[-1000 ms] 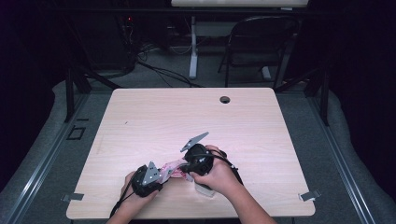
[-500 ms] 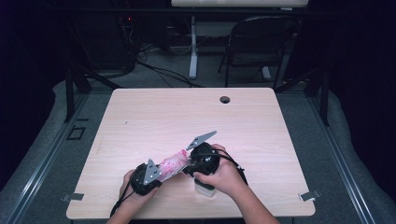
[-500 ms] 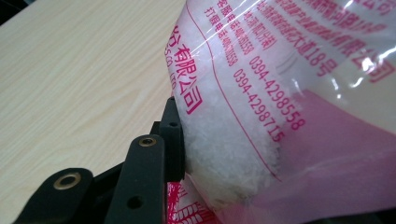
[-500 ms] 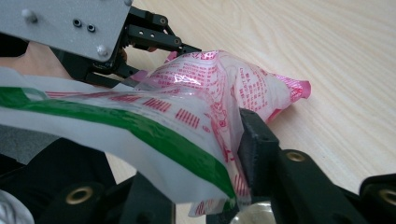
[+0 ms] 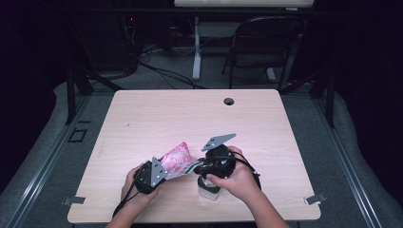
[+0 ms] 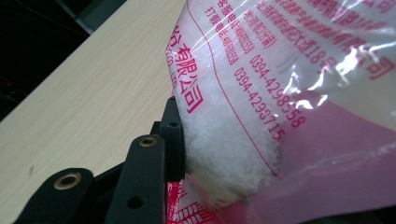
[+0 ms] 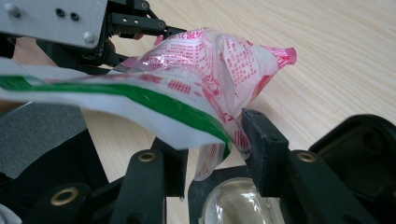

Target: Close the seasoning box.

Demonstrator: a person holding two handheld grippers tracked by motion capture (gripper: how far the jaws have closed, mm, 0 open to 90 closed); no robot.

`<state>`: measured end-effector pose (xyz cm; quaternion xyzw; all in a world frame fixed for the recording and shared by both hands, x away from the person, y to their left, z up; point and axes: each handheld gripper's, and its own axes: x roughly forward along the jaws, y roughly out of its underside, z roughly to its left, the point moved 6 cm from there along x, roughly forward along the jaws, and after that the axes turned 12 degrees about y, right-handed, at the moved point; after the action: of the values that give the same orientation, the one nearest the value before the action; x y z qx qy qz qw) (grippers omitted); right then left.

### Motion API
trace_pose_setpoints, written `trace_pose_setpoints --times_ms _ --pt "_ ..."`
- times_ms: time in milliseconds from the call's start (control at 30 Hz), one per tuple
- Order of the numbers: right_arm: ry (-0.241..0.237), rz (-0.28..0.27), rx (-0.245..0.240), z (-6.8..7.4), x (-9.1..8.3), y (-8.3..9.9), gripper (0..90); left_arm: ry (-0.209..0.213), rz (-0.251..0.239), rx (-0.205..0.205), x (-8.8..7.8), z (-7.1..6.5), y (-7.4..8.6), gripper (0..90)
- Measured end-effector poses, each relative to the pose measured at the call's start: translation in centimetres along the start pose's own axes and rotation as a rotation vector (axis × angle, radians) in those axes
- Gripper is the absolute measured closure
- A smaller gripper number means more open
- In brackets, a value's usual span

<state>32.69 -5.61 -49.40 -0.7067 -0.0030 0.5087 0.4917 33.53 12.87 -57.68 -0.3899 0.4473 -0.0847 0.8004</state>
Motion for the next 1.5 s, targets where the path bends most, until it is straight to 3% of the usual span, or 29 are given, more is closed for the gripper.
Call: trace_pose_setpoints --times_ms 600,967,1267,1500 --pt "0.03 -0.084 0.023 -0.8 -2.8 0.9 69.3 -0.01 0.023 0.036 0.4 -0.6 -1.2 66.2" --pt "0.028 -0.072 0.057 -1.6 -3.3 2.5 77.6 -0.019 0.024 0.026 0.4 -0.5 -1.3 66.3" --pt "0.025 -0.07 0.055 -1.3 -3.2 2.5 86.1 -0.037 0.026 0.05 0.5 -0.8 -1.8 66.3" --pt "0.01 -0.067 0.017 -0.7 -3.2 2.5 90.0 -0.055 0.032 0.06 0.5 -0.7 -2.1 66.4"
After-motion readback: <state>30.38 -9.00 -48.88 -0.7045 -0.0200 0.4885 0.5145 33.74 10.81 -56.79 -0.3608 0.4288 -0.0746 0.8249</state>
